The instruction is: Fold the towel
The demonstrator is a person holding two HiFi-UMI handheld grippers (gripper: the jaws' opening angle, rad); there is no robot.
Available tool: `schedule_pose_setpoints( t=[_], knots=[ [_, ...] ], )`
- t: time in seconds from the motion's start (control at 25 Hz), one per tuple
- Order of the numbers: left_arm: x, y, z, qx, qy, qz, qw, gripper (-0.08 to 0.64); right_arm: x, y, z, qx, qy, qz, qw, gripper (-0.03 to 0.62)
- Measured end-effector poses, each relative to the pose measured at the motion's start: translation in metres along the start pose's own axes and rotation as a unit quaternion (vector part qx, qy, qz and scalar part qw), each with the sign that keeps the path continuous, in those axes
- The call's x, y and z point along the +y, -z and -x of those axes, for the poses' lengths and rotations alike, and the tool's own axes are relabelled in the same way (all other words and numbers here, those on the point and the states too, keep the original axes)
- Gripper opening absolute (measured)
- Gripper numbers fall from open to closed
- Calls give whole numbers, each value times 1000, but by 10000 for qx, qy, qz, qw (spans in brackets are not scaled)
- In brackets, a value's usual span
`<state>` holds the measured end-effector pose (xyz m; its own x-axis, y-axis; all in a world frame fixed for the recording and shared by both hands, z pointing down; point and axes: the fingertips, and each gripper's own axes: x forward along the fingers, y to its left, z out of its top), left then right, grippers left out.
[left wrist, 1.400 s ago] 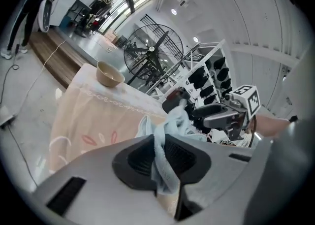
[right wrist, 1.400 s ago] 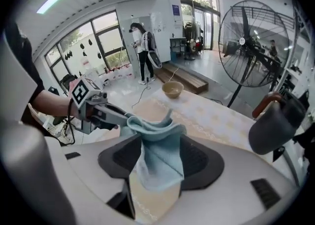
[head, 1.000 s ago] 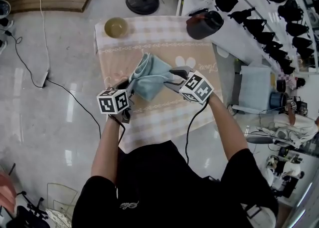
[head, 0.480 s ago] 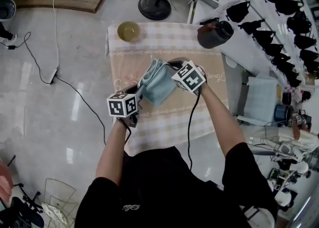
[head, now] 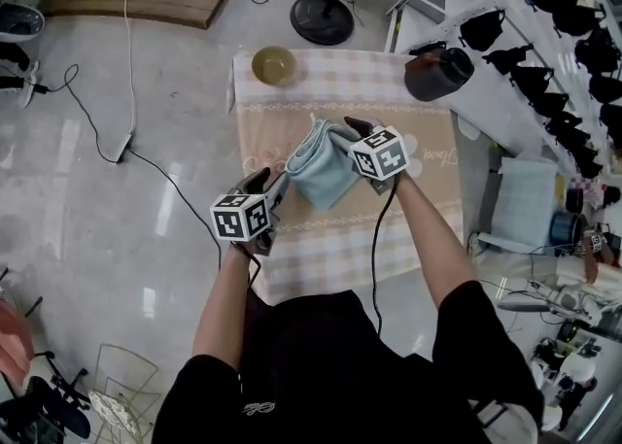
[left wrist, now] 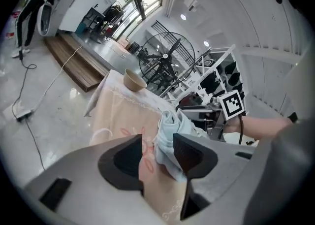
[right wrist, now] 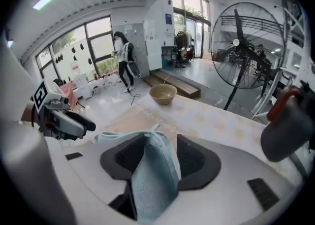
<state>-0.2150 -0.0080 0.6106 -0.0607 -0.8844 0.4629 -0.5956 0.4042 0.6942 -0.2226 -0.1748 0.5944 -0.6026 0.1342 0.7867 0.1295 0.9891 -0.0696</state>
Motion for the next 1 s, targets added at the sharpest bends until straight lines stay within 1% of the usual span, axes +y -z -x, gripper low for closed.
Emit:
schedule_pose_setpoints(
  t=[0.12, 0.28, 0.36, 0.4, 0.44, 0.48, 0.56, 0.68, 0.84, 0.92, 1.0],
  knots=[
    [2, 4, 11, 149, -77, -277, 9995, 178, 6, 2, 20, -255, 223, -162, 9993, 186],
    [-5, 9, 25, 191, -204, -595, 9978, 178, 22, 12, 48, -487, 541, -304, 9969, 186],
    [-11, 16, 31, 250, -180, -740, 9968, 155, 34, 22, 60, -525, 660, -462, 9954, 174],
    [-15, 20, 34, 298, -165, -835, 9959, 124, 41, 27, 66, -541, 701, -587, 9943, 129],
    [-19, 25, 37, 349, -157, -934, 9949, 38, 49, 33, 71, -564, 727, -722, 9931, 55],
    [-22, 29, 40, 400, -150, -1021, 9939, 6, 58, 39, 75, -589, 727, -841, 9921, 2],
    [-31, 38, 43, 507, -120, -1166, 9918, 5, 77, 49, 81, -601, 691, -974, 9910, 2],
    [-44, 46, 48, 636, -119, -1398, 9881, 5, 100, 64, 84, -575, 738, -1022, 9904, 2],
    [-62, 48, 58, 627, -219, -1803, 9814, 5, 124, 76, 91, -654, 700, -1102, 9893, 2],
    [-66, 47, 68, 554, -347, -1817, 9812, 5, 136, 80, 96, -652, 662, -1025, 9904, 0],
    [-71, 42, 79, 391, -506, -1738, 9827, 5, 146, 77, 104, -659, 629, -776, 9928, 1]
  ],
)
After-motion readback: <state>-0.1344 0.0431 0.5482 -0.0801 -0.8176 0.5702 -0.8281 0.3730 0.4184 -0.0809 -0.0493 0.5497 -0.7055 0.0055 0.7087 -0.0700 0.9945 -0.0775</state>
